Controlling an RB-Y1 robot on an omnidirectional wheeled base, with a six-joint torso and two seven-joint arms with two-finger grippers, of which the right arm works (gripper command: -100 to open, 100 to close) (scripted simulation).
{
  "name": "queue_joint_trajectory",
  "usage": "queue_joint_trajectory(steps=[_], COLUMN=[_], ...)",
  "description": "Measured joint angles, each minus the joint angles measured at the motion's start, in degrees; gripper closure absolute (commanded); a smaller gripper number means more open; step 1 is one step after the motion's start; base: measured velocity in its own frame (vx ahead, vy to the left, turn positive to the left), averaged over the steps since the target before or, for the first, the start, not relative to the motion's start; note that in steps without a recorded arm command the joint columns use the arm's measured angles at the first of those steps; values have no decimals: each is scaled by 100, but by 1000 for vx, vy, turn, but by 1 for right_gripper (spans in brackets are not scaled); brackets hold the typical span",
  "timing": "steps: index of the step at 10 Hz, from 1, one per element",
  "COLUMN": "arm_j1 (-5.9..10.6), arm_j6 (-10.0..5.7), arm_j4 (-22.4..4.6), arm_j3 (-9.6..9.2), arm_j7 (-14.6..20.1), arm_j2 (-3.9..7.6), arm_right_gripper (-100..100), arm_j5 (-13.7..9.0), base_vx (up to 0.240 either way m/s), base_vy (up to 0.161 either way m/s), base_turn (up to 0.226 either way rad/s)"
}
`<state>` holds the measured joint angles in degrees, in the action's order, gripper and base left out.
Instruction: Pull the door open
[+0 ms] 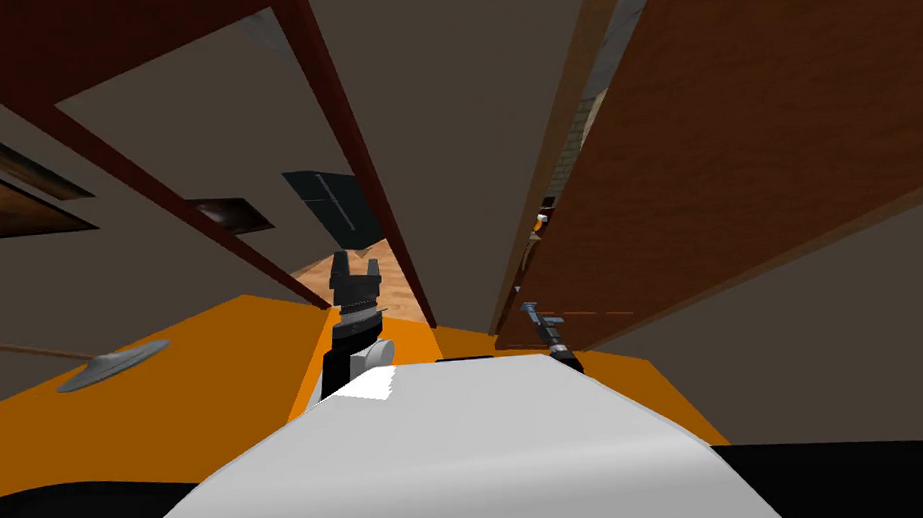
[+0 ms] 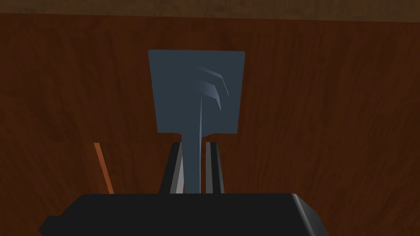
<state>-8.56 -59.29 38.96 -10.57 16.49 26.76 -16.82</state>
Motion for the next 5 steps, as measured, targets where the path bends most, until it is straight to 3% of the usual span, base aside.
queue_joint_trajectory(steps=[3, 4, 5], arm_j1=[-164, -275, -297], arm_j6=[-280, -336, -341], arm_j4=[-58, 28, 38], arm_j3=[-155, -199, -219], arm_j7=[135, 167, 174], arm_j2=[117, 174, 169], arm_right_gripper=[100, 100, 100], arm_j5=[19, 17, 25], base_vx=[-186, -86, -134], base_vy=[-68, -31, -61], base_turn=[131, 34, 196])
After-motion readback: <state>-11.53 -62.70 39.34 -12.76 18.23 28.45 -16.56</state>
